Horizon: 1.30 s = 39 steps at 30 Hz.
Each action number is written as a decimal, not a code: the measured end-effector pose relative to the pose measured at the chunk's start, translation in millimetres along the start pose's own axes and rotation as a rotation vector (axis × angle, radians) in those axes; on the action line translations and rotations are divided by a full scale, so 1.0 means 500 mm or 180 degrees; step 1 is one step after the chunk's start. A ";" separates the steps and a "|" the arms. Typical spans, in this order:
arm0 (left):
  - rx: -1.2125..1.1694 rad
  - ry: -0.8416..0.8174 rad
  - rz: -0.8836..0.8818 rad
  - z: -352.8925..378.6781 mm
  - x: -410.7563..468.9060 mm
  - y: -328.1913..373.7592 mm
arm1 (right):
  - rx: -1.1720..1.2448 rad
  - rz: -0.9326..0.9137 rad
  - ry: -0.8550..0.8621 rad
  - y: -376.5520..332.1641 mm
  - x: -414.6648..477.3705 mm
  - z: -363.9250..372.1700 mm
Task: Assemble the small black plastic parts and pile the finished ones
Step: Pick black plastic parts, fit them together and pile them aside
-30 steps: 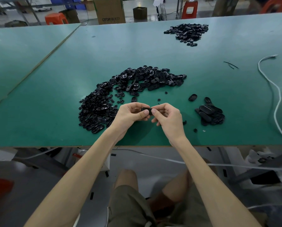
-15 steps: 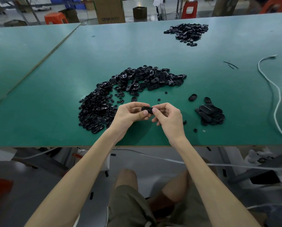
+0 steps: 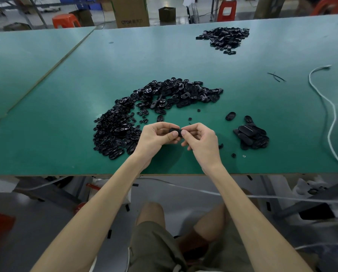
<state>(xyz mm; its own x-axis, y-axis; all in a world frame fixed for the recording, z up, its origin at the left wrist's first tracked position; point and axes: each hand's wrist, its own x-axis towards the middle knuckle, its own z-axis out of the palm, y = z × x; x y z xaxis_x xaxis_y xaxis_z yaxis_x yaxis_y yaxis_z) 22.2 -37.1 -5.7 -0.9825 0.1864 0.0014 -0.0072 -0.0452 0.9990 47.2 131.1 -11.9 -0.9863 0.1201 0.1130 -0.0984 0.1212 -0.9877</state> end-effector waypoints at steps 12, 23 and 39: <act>0.0075 -0.0087 -0.0157 0.004 -0.001 0.011 | 0.0088 -0.0042 0.0061 -0.003 0.000 -0.005; -0.0064 0.0089 -0.0107 0.006 0.001 0.009 | 0.0076 -0.0033 0.0006 -0.003 0.002 -0.006; 0.0033 0.0361 0.0357 0.014 -0.008 -0.002 | -0.0099 -0.0068 -0.0057 -0.007 -0.002 0.001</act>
<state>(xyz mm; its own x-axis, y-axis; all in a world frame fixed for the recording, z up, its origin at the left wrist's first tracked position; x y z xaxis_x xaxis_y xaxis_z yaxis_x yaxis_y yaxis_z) 27.5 -30.8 -6.6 -0.9917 0.0686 0.1083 0.1050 -0.0493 0.9932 48.5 130.3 -8.8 -0.9863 0.0994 0.1317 -0.1155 0.1542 -0.9813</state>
